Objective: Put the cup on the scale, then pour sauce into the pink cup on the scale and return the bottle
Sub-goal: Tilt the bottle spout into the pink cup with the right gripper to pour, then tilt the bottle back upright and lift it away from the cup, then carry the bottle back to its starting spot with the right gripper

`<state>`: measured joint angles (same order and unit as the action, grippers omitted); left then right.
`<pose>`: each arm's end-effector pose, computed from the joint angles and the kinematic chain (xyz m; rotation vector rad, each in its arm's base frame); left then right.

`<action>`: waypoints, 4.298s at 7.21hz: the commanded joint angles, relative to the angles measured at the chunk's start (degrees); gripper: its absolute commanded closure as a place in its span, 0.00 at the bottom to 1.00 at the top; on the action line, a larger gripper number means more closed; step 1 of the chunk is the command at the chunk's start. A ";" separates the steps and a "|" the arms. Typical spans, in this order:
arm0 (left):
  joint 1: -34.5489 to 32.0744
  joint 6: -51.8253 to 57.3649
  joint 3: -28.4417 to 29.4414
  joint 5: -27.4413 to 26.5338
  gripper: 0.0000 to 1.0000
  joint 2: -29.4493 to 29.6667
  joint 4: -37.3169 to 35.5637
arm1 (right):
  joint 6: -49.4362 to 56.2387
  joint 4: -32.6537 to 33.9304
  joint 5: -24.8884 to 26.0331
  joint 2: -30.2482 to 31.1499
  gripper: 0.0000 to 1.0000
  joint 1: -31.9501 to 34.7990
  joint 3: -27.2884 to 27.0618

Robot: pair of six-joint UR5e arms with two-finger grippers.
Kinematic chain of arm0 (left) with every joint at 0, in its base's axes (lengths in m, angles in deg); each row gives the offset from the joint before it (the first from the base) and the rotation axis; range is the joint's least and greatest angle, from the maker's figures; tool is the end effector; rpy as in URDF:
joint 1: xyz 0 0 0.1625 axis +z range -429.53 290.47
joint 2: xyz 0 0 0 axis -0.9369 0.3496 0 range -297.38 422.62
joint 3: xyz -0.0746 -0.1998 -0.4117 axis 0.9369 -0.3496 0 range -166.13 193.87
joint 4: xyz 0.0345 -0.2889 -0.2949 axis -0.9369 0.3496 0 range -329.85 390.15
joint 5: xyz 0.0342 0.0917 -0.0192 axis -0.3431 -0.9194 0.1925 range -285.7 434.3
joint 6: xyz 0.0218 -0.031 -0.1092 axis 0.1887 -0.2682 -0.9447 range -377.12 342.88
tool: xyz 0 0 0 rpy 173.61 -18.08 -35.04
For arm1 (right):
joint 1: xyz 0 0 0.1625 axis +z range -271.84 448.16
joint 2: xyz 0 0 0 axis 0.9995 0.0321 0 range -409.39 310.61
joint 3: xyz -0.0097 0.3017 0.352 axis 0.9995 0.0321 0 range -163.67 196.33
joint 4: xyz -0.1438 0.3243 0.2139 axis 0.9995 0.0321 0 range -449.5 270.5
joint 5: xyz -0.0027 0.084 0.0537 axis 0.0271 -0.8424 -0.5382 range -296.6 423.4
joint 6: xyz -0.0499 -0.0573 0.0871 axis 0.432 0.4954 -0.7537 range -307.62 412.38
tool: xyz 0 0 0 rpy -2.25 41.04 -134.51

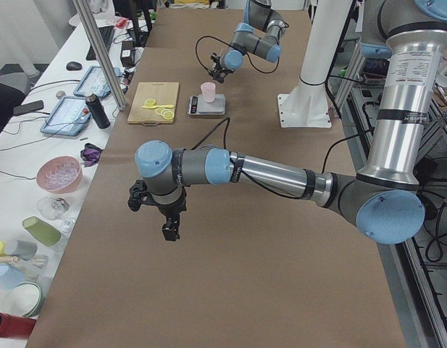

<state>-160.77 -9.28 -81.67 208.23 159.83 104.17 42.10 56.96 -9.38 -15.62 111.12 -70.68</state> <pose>-0.0646 -0.5344 0.6247 0.0072 0.7685 0.0881 -0.5916 -0.4326 0.2218 0.1502 0.2808 -0.9910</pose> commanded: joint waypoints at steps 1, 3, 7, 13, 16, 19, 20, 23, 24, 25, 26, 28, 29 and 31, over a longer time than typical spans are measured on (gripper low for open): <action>0.09 -0.20 0.00 0.02 0.01 0.09 0.25 | 0.00 1.19 0.10 0.07 0.63 -0.29 0.00; 0.09 -0.20 0.52 0.02 0.01 0.09 0.51 | 0.00 1.37 0.53 -0.02 0.63 -0.38 0.00; 0.00 -0.03 0.18 0.10 0.01 0.17 0.25 | -0.88 -4.50 0.36 2.60 0.63 -0.29 -7.18; 0.00 -0.11 0.44 0.10 0.01 0.00 0.51 | 2.09 -27.63 -5.06 20.67 0.63 6.37 -30.38; 0.00 -0.11 -0.08 0.10 0.01 -0.09 0.51 | 4.83 -45.57 -12.36 28.60 0.63 11.74 -32.87; 0.09 -0.03 0.17 0.10 0.01 -0.62 0.60 | 4.75 -65.28 -22.37 37.66 0.63 17.80 -32.61; 0.09 -0.03 0.35 0.02 0.01 -0.27 0.60 | 4.75 -70.56 -25.19 40.90 0.63 19.56 -32.08; 0.09 0.33 0.00 0.02 0.01 -0.09 0.69 | 3.87 -96.90 -39.30 47.79 0.63 28.85 -20.35; 0.09 0.33 -0.09 0.10 0.01 0.17 0.69 | 3.95 -102.29 -43.63 48.84 0.63 32.20 -17.34; 0.09 0.33 -0.17 0.19 0.01 0.18 0.69 | 3.78 -107.47 -47.42 49.80 0.63 34.93 -14.61; 0.09 0.33 -0.26 0.10 0.01 0.00 0.69 | 3.08 -111.62 -51.46 50.34 0.63 37.57 -12.24; 0.09 0.33 0.09 0.02 0.01 0.09 3.65 | -0.76 -121.97 -54.03 53.32 0.63 39.00 -8.90; 0.09 0.24 0.00 0.02 0.01 -0.17 4.55 | -2.88 -129.34 -54.31 53.77 0.63 39.09 -4.61; 0.00 -0.20 -0.35 0.10 0.01 -0.70 4.55 | -6.41 -141.31 -55.71 54.03 0.63 39.78 2.43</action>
<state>-160.73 -9.28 -81.99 208.31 159.44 108.51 37.66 -77.08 -64.32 38.08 150.44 -72.45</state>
